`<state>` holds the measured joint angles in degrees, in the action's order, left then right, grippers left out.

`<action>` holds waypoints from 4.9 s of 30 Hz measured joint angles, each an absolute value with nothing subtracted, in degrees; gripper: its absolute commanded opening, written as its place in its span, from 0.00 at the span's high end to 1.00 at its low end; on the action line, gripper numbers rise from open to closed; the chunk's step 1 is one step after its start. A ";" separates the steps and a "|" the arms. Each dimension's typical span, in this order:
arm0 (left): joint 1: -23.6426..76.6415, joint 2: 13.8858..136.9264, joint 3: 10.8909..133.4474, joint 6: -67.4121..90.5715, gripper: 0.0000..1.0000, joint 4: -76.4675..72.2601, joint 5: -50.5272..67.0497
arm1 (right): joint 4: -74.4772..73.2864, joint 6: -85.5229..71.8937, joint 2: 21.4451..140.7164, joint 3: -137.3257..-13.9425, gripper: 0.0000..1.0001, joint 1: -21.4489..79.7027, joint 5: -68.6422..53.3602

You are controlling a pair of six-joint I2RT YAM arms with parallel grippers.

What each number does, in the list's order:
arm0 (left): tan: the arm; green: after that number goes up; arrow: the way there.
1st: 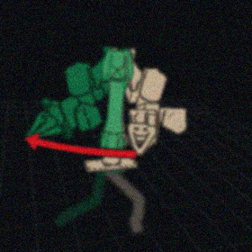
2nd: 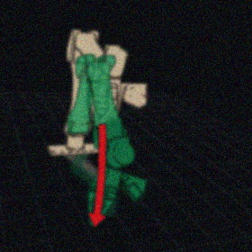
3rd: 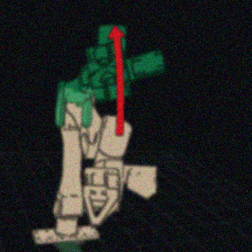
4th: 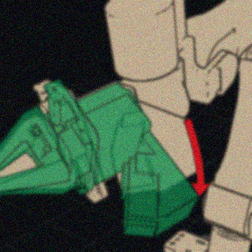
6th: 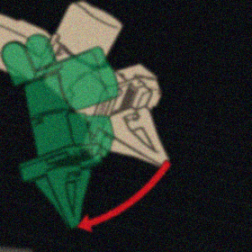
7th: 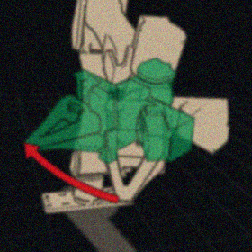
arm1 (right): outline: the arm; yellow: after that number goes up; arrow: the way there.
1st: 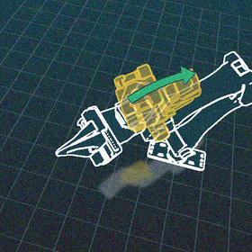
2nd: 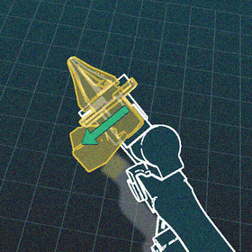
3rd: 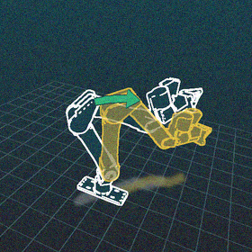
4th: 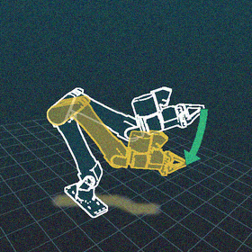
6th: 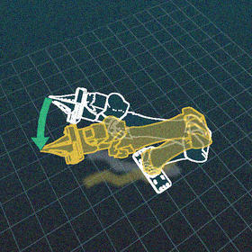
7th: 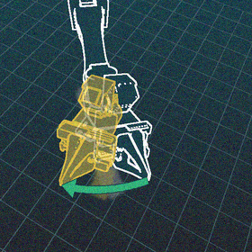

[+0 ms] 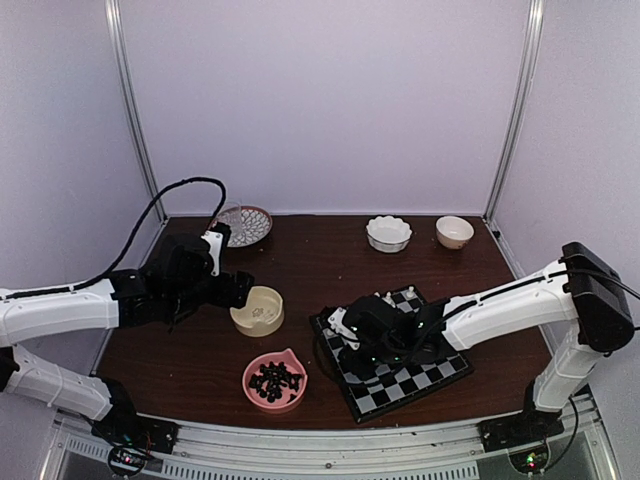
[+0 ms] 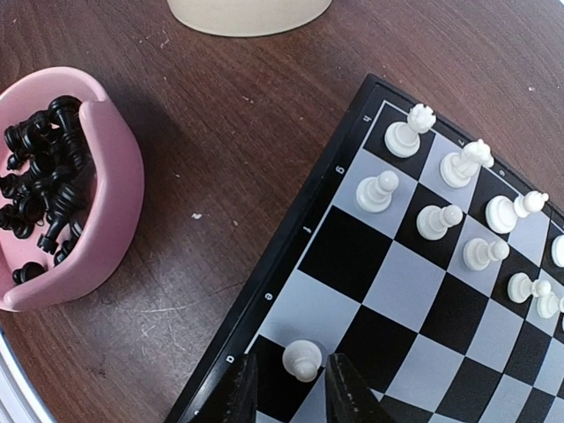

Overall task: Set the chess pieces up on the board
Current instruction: Pick up the pawn from the chessboard, then place the pawn at b2, then adjust the center of the board.

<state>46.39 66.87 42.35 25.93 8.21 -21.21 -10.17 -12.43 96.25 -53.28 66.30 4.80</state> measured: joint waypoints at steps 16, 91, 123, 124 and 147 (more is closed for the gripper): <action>46.39 65.98 42.26 26.50 0.09 8.19 -21.85 | -10.57 -12.53 97.01 -53.32 0.83 66.19 5.39; 46.39 68.25 42.00 26.48 0.13 6.46 -15.64 | -6.22 -27.11 93.32 -47.46 1.00 38.15 7.20; 46.39 68.49 42.00 26.50 0.14 6.48 -15.31 | -7.42 -26.89 94.19 -48.42 0.83 38.09 6.66; 46.39 68.49 42.00 26.50 0.14 6.48 -15.29 | -7.51 -26.79 94.19 -48.45 0.81 38.09 6.57; 46.02 73.34 42.02 28.53 0.37 6.59 -12.12 | -7.14 -24.62 83.02 -44.75 0.70 37.95 6.55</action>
<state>46.02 73.34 42.02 28.53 6.59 -12.12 -7.14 -24.62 83.02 -44.75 37.95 6.55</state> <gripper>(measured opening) 0.701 0.295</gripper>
